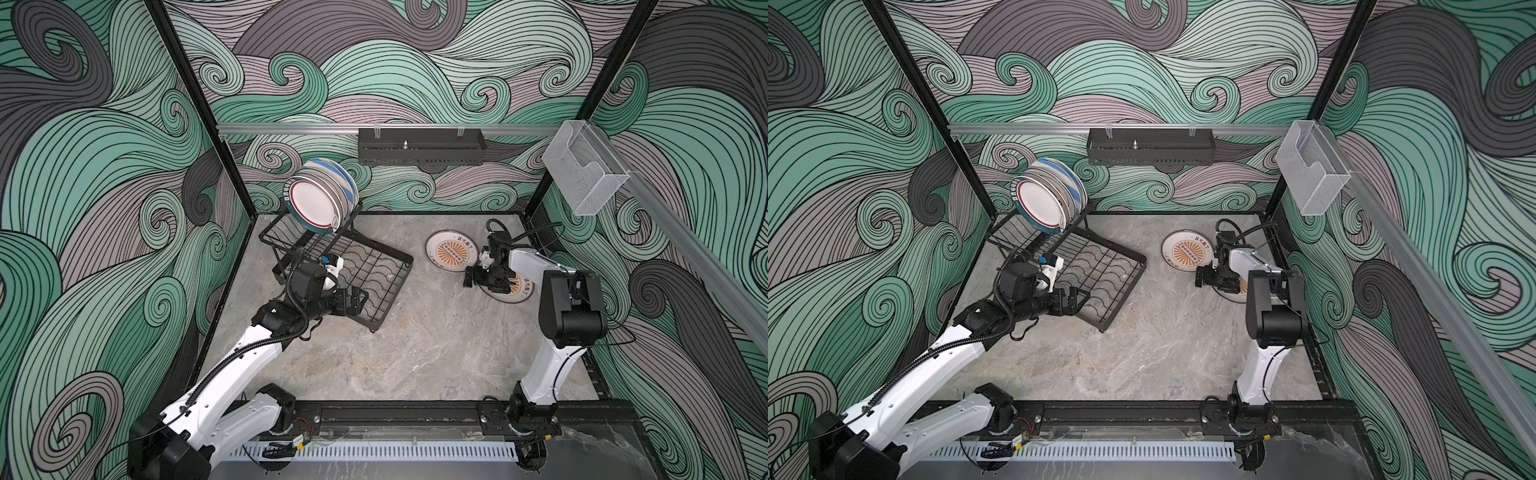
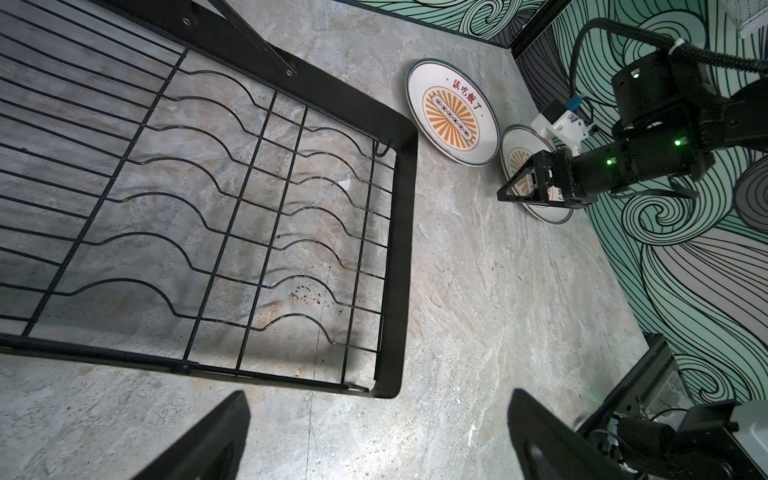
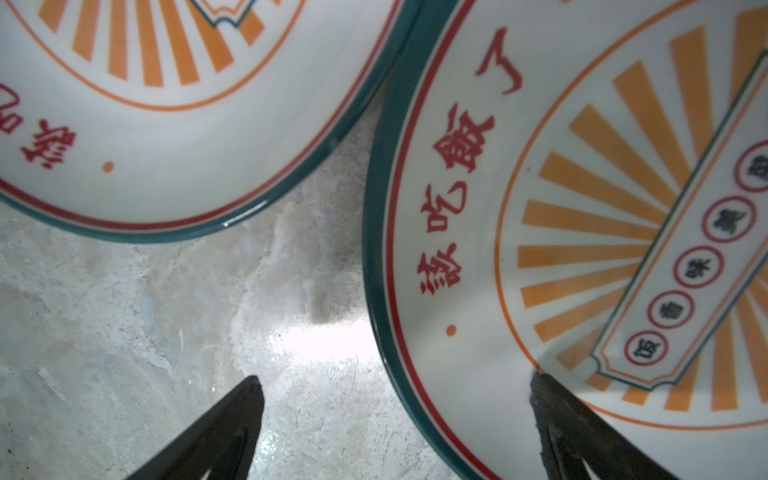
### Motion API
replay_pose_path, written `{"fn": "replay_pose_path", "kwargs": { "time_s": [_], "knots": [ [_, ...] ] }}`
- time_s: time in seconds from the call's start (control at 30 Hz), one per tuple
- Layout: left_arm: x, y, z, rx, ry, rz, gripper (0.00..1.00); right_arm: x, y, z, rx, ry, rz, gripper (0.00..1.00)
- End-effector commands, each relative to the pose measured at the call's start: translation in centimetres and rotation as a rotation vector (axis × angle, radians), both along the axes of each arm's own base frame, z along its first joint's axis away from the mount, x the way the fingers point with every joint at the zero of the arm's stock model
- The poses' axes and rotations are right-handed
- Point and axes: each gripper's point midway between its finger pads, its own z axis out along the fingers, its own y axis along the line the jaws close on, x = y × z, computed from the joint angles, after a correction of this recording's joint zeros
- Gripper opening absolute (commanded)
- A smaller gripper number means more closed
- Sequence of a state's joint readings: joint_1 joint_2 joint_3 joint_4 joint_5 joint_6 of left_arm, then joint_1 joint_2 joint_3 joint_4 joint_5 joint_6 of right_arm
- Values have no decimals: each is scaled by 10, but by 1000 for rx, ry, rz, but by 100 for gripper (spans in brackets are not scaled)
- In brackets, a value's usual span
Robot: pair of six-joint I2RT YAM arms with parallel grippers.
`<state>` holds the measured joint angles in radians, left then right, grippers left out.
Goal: Load the plates into the dish rack
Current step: 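Lower the right gripper onto the nearer sunburst plate's rim, then drag the sunburst plate toward the robot with the right gripper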
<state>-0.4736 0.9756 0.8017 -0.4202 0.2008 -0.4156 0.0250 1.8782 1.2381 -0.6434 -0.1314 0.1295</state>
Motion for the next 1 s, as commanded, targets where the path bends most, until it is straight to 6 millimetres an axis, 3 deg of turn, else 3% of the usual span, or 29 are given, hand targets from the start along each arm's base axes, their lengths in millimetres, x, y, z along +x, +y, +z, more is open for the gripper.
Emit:
{"fn": "replay_pose_path", "kwargs": {
  "time_s": [0.0, 0.23, 0.43, 0.67, 0.97],
  "knots": [
    [-2, 5, -7, 22, 23, 24, 98, -20, 13, 0, 54, 37, -4, 100],
    [-2, 5, -7, 22, 24, 27, 99, -52, 39, 7, 109, 33, 29, 100],
    [-2, 3, -10, 20, 33, 19, 98, -84, 82, 12, 173, 36, 109, 99],
    [0, 2, -11, 19, 37, 22, 99, -124, 138, 2, 297, 84, 188, 96],
    [0, 5, -12, 25, 43, 37, 99, -160, 193, 18, 362, 58, 311, 96]
  ]
}}
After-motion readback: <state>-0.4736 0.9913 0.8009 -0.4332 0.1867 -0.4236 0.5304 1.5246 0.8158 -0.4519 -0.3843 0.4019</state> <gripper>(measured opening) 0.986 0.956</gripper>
